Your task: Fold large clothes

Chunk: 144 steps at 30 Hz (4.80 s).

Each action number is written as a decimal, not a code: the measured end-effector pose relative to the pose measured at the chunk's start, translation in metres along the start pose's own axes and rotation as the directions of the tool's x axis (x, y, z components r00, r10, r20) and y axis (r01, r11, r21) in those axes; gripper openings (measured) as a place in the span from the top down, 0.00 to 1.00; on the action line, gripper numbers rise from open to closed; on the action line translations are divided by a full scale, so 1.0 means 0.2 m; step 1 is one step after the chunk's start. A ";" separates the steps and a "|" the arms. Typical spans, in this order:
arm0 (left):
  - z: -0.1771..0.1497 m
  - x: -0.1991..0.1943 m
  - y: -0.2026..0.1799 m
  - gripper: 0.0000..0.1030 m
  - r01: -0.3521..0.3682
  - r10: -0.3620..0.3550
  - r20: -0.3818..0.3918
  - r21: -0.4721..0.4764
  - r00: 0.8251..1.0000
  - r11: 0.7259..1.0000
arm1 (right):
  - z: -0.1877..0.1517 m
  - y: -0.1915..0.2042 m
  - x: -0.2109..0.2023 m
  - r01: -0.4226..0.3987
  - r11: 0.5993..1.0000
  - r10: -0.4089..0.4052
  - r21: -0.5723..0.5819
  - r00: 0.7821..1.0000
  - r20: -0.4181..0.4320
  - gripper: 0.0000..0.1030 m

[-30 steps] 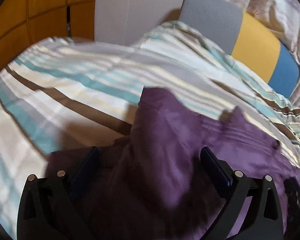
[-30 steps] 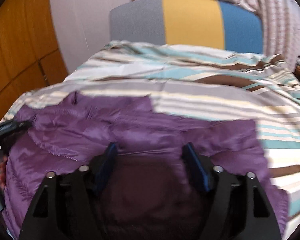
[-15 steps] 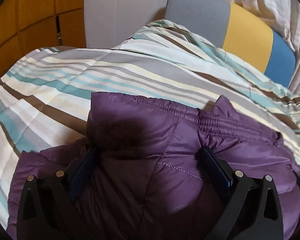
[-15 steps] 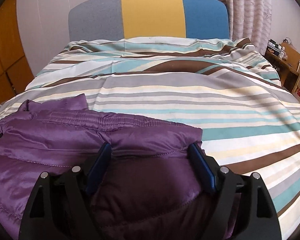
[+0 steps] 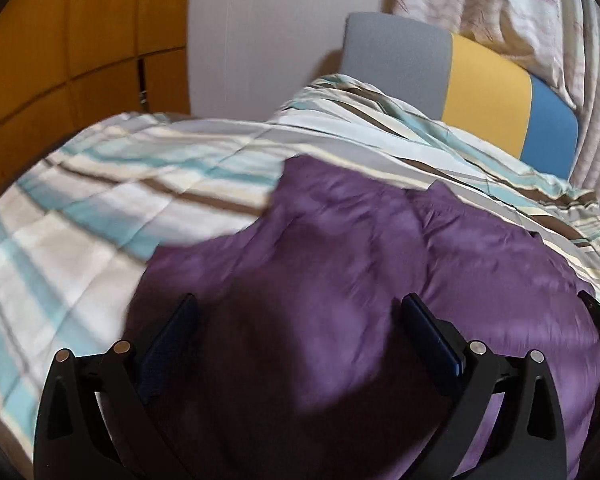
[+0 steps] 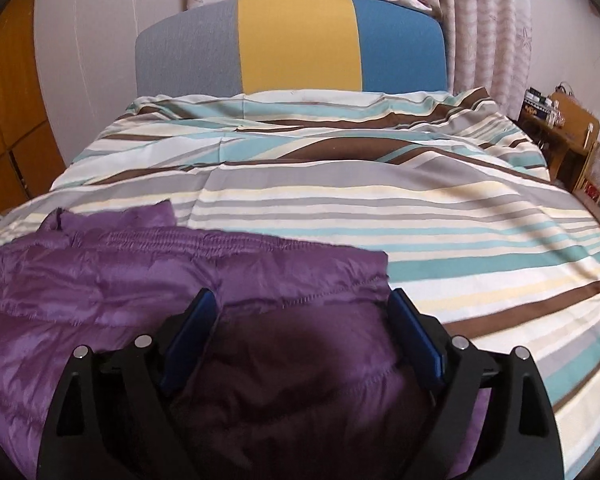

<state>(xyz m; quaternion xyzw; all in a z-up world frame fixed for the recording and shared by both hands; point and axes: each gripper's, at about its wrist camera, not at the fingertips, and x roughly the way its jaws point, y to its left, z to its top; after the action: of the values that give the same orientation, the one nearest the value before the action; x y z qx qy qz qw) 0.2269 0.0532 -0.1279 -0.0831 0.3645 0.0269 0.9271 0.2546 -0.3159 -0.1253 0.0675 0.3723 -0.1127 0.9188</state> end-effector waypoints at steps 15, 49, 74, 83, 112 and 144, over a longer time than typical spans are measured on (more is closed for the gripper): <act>-0.24 -0.21 0.13 0.03 0.051 -0.053 -0.013 -0.073 0.999 0.996 | -0.27 0.05 -0.30 -0.007 0.999 0.008 -0.048 1.000 0.013 0.08; -0.34 -0.21 0.16 0.03 0.307 -0.324 0.047 -0.474 0.945 0.825 | -0.30 0.05 -0.25 -0.002 0.999 0.000 -0.044 1.000 -0.029 0.04; -0.31 -0.11 0.20 0.45 0.374 -0.355 0.137 -0.494 0.925 0.785 | -0.30 0.04 -0.36 -0.062 0.998 0.062 -0.020 0.998 0.015 0.05; -0.34 -0.14 0.22 0.44 0.430 -0.394 0.183 -0.508 0.901 0.747 | -0.47 0.33 -0.70 -0.231 0.964 0.240 -0.130 0.969 0.065 0.05; -0.13 -0.57 -0.17 0.78 0.168 -0.150 0.300 -0.035 0.942 0.985 | -0.54 0.37 -0.58 -0.174 0.976 0.170 -0.133 0.985 -0.042 0.03; -0.18 -0.82 -0.99 0.78 0.093 -0.338 0.369 0.545 0.866 0.833 | -0.54 -0.54 -0.83 0.269 0.940 -0.285 0.211 0.957 0.048 0.03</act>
<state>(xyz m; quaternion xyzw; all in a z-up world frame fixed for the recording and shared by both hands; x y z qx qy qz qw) 0.1046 -0.1471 -0.0164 0.1318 0.1212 -0.1597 0.9708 0.0386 -0.3713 -0.0902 0.1032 0.3286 -0.2805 0.8959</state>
